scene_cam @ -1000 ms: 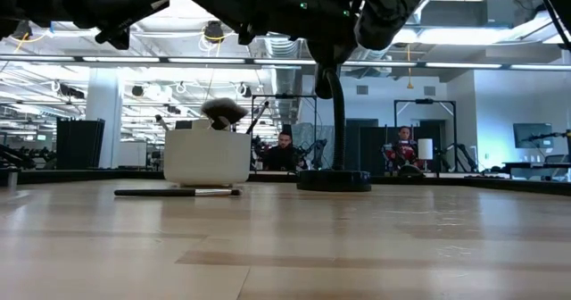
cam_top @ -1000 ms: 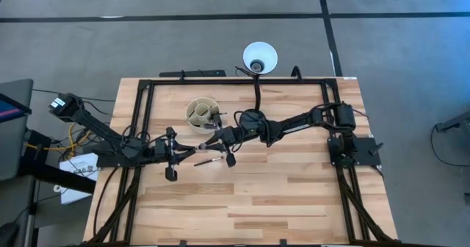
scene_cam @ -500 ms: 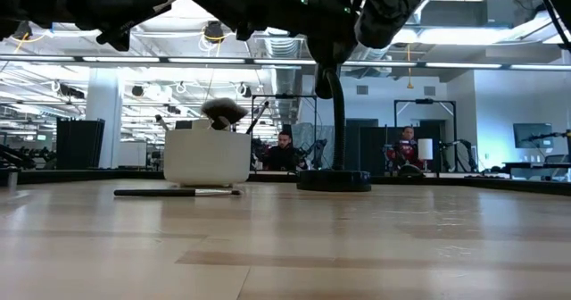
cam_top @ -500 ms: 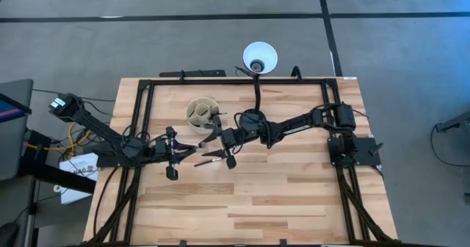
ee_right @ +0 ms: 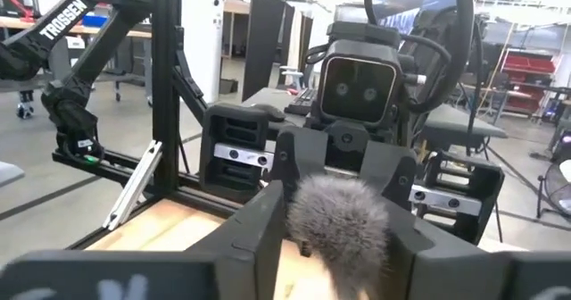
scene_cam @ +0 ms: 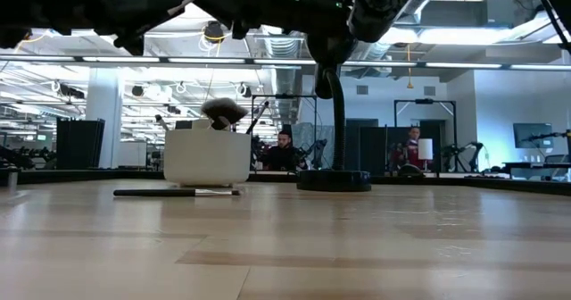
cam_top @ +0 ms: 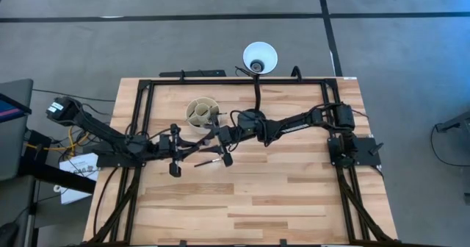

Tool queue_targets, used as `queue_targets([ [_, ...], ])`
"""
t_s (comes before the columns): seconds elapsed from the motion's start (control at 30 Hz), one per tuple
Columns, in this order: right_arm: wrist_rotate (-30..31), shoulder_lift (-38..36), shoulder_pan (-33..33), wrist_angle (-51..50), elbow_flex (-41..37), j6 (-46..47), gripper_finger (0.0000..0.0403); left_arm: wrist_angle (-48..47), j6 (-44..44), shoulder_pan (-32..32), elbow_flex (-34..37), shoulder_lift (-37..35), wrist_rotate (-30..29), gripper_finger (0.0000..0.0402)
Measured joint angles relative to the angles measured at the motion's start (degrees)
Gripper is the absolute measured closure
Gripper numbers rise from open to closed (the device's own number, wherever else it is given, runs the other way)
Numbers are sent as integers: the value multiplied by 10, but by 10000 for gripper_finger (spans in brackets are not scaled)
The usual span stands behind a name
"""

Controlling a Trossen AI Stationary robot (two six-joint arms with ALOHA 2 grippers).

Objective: Put items in baskets/containers
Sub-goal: Put the blush brush into the organizer

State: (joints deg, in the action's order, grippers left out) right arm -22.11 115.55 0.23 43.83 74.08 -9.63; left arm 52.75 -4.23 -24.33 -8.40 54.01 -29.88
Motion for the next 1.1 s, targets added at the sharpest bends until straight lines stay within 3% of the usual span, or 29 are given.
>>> queue_targets([
  [0.3, 6, 0, -5, 3, 0, -1, 380, 27, -1, 3, 0, 12, 12, 355],
  [0.5, 11, -1, -5, 13, 0, 0, 375, 31, -2, 3, 0, 12, 14, 340],
  [0.77, 16, -3, -5, -42, 0, 24, 379, 20, 0, 2, 1, 12, -13, 285],
  [0.93, 109, -34, -6, -121, 0, 15, 379, 20, -5, 3, 1, 12, -60, 258],
  [1.1, 233, -90, -14, -230, -3, -3, 378, 38, -4, 2, -2, 10, -53, 258],
])
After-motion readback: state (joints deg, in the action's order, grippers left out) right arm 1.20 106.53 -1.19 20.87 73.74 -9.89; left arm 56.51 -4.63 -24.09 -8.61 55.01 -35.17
